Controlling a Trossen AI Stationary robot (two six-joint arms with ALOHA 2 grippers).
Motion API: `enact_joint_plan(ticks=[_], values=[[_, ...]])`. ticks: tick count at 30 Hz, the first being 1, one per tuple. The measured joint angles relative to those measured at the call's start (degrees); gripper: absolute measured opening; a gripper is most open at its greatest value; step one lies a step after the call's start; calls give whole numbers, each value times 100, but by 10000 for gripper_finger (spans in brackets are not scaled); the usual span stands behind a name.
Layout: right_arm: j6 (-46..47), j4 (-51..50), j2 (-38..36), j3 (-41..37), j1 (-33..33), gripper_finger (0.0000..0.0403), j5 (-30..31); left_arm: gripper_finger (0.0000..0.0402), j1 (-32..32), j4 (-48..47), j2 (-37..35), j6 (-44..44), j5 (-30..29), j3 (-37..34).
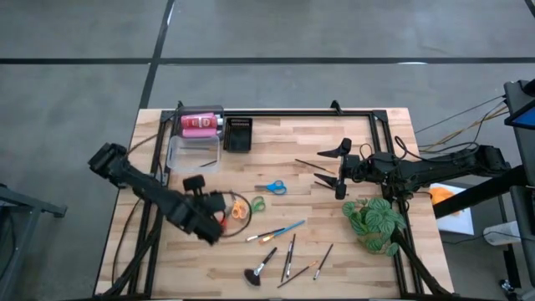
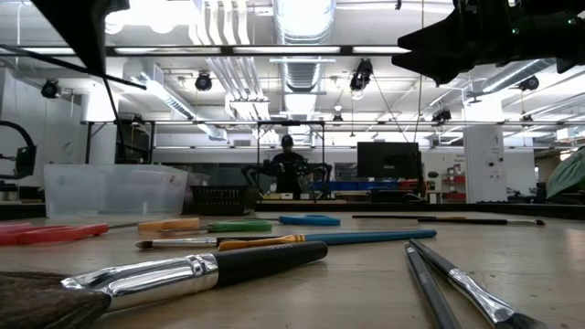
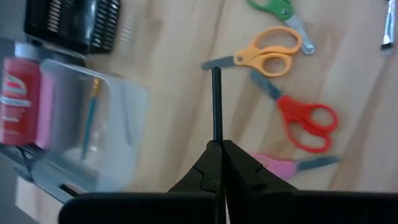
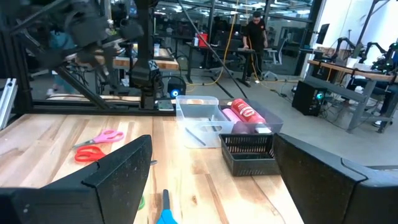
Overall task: Pick & Place Paint Supplies
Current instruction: Put the black paint brush into the transparent bin
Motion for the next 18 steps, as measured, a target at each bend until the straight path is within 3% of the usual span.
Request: enact_joint_plan(ticks=[8, 18], values=[[-1, -5, 0, 0, 1, 331, -1, 4, 836, 0, -885, 1077, -554, -520], [1, -9, 1, 0, 1, 331, -1, 4, 2377, 461, -1879, 2357, -718, -1477]])
